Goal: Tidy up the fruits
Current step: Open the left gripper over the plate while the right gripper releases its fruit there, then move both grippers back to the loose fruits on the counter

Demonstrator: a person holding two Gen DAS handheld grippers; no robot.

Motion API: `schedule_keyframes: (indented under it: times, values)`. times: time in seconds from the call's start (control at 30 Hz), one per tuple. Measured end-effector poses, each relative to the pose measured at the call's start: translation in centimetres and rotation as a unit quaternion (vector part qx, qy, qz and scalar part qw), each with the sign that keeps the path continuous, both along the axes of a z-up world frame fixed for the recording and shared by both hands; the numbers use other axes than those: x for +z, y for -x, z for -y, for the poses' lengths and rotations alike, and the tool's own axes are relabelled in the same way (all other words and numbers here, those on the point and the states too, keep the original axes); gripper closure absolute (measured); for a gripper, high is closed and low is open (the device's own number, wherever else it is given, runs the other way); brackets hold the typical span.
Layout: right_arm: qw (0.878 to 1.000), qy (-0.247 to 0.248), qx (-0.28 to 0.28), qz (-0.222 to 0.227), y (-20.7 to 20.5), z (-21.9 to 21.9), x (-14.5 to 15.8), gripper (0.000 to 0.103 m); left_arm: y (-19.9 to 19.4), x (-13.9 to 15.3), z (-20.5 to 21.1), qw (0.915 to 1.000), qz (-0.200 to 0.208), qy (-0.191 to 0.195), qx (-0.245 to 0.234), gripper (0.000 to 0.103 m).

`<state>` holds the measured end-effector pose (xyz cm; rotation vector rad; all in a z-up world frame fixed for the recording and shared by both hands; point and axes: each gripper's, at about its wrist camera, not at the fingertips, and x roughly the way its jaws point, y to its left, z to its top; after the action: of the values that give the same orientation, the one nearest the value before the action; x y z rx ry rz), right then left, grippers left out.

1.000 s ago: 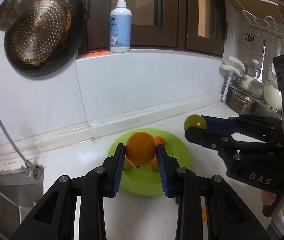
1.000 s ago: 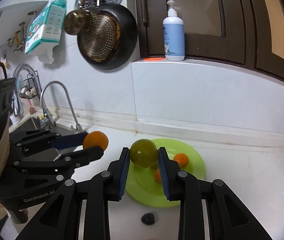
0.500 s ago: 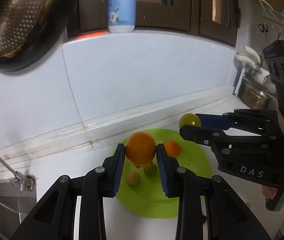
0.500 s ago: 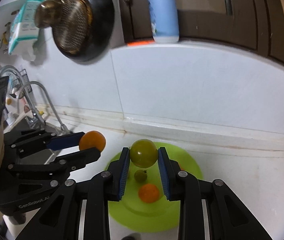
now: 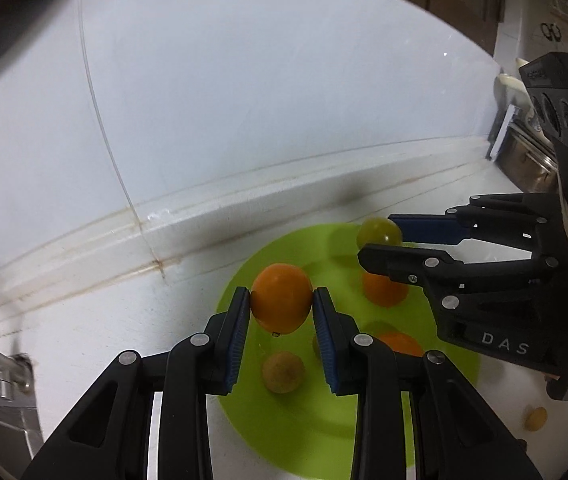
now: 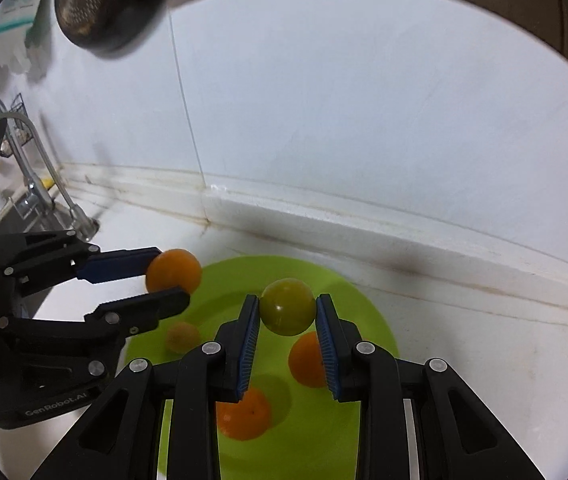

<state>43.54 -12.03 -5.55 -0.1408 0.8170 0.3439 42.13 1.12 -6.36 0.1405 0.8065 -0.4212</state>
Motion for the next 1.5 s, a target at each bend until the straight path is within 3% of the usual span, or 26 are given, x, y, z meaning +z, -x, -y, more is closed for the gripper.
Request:
schedule_keyframes:
  times: [0.37, 0.47, 0.53, 0.73, 0.87, 1.03, 1.5]
  values:
    - [1.0, 0.003, 0.01, -0.019, -1.6, -0.4, -2.1, 0.073, -1.2, -1.3, 0.8, 0.9998, -0.016, -0.007, -0.003, 0.07]
    - [1.0, 0.002, 0.004, -0.02, -1.8, -0.3, -2.1, 0.072, -1.5, -0.9, 0.7, 0.9999, -0.01, -0.009, 0.003, 0.062]
    - [1.0, -0.002, -0.004, -0.02, -1.7, -0.1, -2.0, 0.063, -1.3, -0.6, 0.6, 0.9999, -0.005, -0.009, 0.004, 0.062]
    - [1.0, -0.005, -0.01, -0.011, -0.8, 0.4, -1.0, 0.063, 0.0, 1.1, 0.1, 0.9992, 0.012, -0.03, 0.022, 0.054]
    - [1.0, -0.011, -0.013, -0.003, 0.8, 0.8, 0.2, 0.063, 1.7, 2.7, -0.2, 0.999, 0.028, -0.023, 0.026, 0.053]
    - [1.0, -0.02, -0.008, 0.021, 3.7, 1.0, 2.3, 0.063, 4.2, 4.5, -0.3, 0.9986, 0.046, -0.006, 0.026, 0.043]
    - [0.997, -0.028, -0.034, 0.069, 12.9, 3.0, 6.7, 0.058, 13.3, 9.2, -0.2, 0.9957, 0.089, 0.008, 0.025, 0.034]
